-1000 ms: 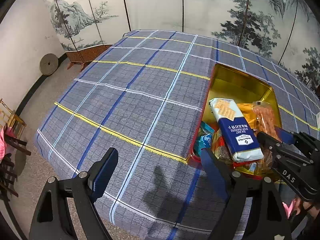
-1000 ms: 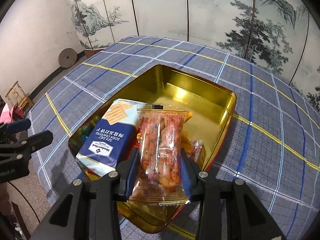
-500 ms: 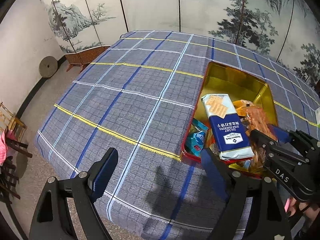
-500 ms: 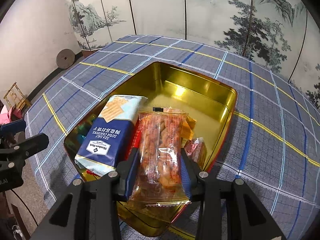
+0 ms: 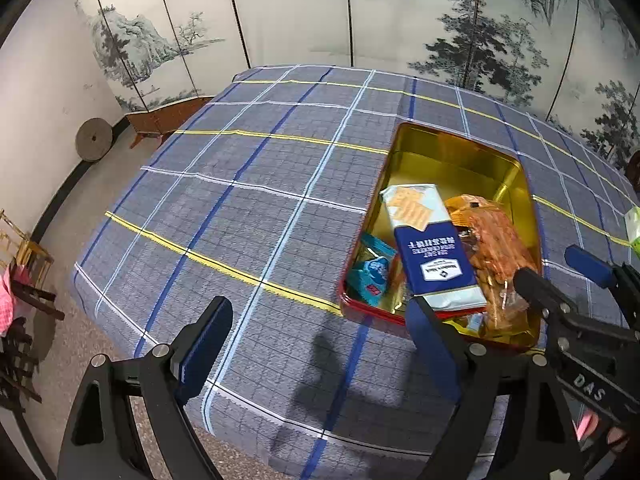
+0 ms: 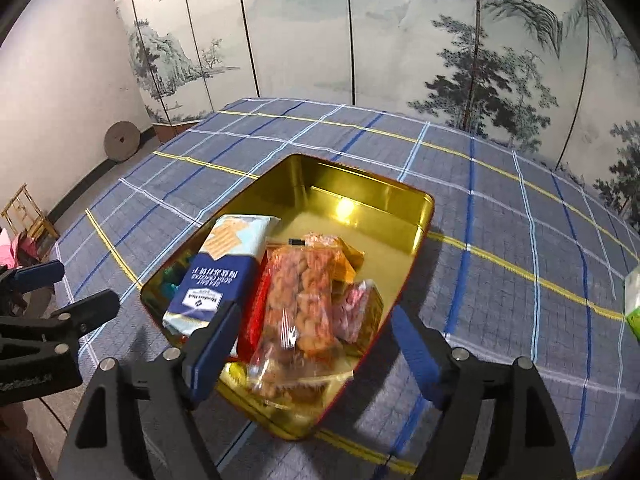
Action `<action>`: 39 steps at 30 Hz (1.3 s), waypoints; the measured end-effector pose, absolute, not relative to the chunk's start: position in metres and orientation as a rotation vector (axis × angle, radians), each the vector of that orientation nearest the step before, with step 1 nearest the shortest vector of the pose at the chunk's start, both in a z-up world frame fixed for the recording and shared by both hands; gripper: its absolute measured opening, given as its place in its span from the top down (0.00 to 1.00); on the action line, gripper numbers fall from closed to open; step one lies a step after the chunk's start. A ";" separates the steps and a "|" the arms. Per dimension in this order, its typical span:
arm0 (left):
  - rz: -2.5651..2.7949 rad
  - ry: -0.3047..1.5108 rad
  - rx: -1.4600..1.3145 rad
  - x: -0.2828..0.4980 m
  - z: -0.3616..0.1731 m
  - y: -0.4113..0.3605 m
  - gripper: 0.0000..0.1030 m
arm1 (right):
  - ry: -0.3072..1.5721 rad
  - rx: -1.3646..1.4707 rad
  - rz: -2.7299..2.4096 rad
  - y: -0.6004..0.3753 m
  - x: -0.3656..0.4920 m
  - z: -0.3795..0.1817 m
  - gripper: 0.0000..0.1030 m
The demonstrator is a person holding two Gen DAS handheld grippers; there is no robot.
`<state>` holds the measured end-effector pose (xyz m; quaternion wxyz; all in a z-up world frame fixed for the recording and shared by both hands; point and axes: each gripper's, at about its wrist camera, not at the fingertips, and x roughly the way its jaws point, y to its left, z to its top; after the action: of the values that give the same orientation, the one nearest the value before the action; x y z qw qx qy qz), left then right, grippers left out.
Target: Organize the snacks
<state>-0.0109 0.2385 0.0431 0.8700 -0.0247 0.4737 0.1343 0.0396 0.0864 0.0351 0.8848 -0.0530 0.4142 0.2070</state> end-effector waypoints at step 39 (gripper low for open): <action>0.261 1.015 0.018 -0.008 0.043 0.197 0.16 | 0.916 -0.120 0.389 0.054 0.005 0.019 0.22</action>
<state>-0.0085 0.1975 0.0425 0.8657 0.0088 0.4847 0.1246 0.0051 0.0542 0.0192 0.8770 -0.0575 0.4390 0.1867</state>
